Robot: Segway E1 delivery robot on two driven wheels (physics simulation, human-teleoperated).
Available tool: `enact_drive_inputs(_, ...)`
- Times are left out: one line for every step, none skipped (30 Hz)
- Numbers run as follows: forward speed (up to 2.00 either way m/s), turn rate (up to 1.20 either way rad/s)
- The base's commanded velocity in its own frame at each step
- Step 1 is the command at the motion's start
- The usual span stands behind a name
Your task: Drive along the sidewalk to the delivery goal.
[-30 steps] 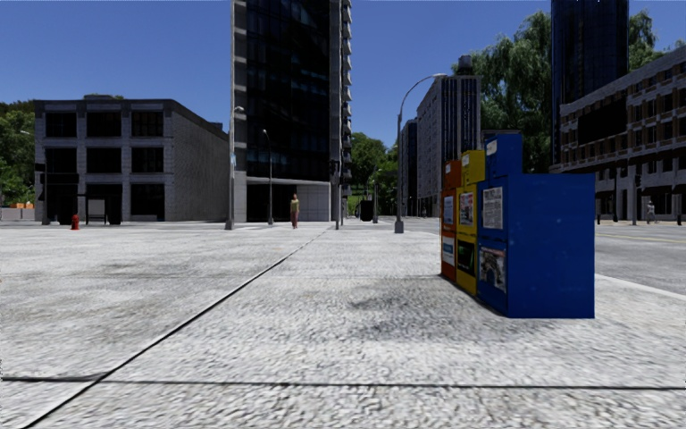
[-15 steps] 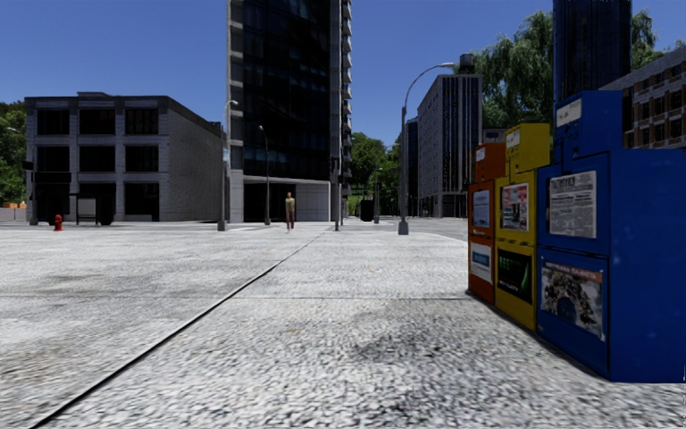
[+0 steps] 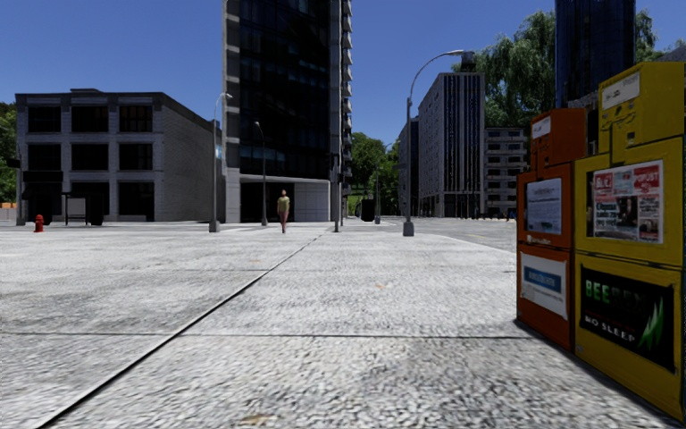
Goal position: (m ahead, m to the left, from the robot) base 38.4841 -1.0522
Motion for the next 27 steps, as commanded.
enact_drive_inputs(2.00, 0.00)
enact_drive_inputs(2.00, 0.00)
enact_drive_inputs(2.00, 0.00)
enact_drive_inputs(2.00, 0.00)
enact_drive_inputs(2.00, 0.00)
enact_drive_inputs(2.00, 0.00)
enact_drive_inputs(2.00, 0.00)
enact_drive_inputs(2.00, 0.00)
enact_drive_inputs(2.00, 0.00)
enact_drive_inputs(2.00, 0.00)
enact_drive_inputs(2.00, 0.00)
enact_drive_inputs(2.00, 0.00)
enact_drive_inputs(2.00, 0.00)
enact_drive_inputs(2.00, 0.00)
enact_drive_inputs(2.00, 0.00)
enact_drive_inputs(2.00, 0.00)
enact_drive_inputs(2.00, 0.00)
enact_drive_inputs(2.00, 0.00)
enact_drive_inputs(2.00, 0.00)
enact_drive_inputs(2.00, 0.00)
enact_drive_inputs(2.00, 0.00)
enact_drive_inputs(2.00, 0.00)
enact_drive_inputs(2.00, 0.00)
enact_drive_inputs(2.00, 0.00)
enact_drive_inputs(2.00, 0.00)
enact_drive_inputs(2.00, 0.00)
enact_drive_inputs(2.00, 0.00)
